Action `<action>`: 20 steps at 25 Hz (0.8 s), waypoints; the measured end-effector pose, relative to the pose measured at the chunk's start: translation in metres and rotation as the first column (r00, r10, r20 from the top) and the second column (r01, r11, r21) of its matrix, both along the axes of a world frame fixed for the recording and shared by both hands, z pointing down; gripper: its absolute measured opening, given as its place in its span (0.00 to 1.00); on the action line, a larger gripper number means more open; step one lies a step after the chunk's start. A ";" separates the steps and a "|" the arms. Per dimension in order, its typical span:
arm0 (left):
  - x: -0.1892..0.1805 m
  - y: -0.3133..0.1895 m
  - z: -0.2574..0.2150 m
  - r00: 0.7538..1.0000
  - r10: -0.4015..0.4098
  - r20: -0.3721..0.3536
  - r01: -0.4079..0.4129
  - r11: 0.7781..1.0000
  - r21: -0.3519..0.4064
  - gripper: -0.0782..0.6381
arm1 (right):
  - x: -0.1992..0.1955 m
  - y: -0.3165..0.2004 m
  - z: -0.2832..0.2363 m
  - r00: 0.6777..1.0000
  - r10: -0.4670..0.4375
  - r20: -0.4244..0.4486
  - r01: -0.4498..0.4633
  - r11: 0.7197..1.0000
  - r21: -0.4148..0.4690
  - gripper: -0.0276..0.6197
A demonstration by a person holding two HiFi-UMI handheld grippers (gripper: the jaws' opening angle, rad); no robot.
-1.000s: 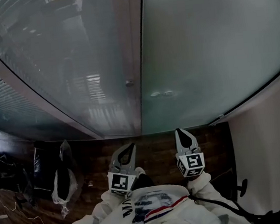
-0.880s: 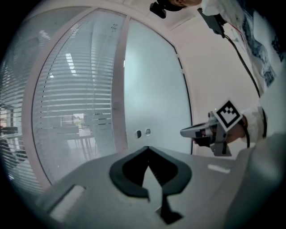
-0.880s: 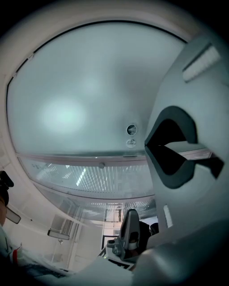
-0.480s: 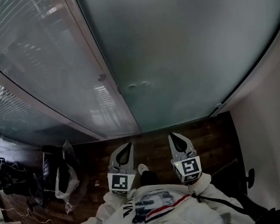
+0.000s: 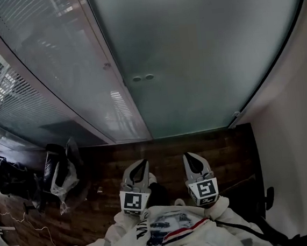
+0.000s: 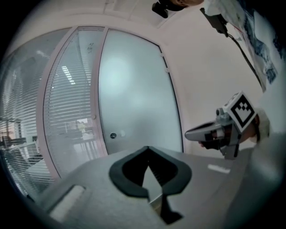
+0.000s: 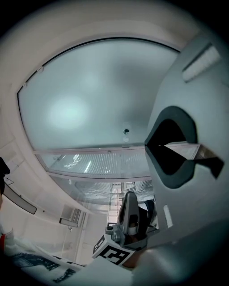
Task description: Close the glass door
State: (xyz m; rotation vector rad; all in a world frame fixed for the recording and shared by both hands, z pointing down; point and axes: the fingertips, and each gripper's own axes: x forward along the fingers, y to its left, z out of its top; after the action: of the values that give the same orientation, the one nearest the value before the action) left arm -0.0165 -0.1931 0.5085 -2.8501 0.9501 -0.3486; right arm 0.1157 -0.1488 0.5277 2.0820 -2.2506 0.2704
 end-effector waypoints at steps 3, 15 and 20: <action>0.008 0.032 -0.001 1.000 0.012 0.006 -0.012 1.000 -0.002 0.10 | 0.007 0.030 0.010 1.000 0.012 0.017 -0.011 1.000 -0.015 0.05; -0.017 0.073 -0.009 1.000 -0.003 0.030 0.003 1.000 0.004 0.10 | -0.024 0.064 -0.020 1.000 -0.026 0.017 0.026 1.000 0.015 0.05; -0.023 0.074 -0.018 1.000 0.009 -0.002 -0.009 1.000 -0.013 0.10 | -0.039 0.061 -0.029 0.999 -0.040 0.008 0.040 0.999 0.023 0.05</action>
State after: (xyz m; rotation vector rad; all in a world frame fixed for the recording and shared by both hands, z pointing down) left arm -0.0391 -0.1194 0.4901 -2.8659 0.9390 -0.3522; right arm 0.0769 -0.0879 0.4990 2.0478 -2.3083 0.2524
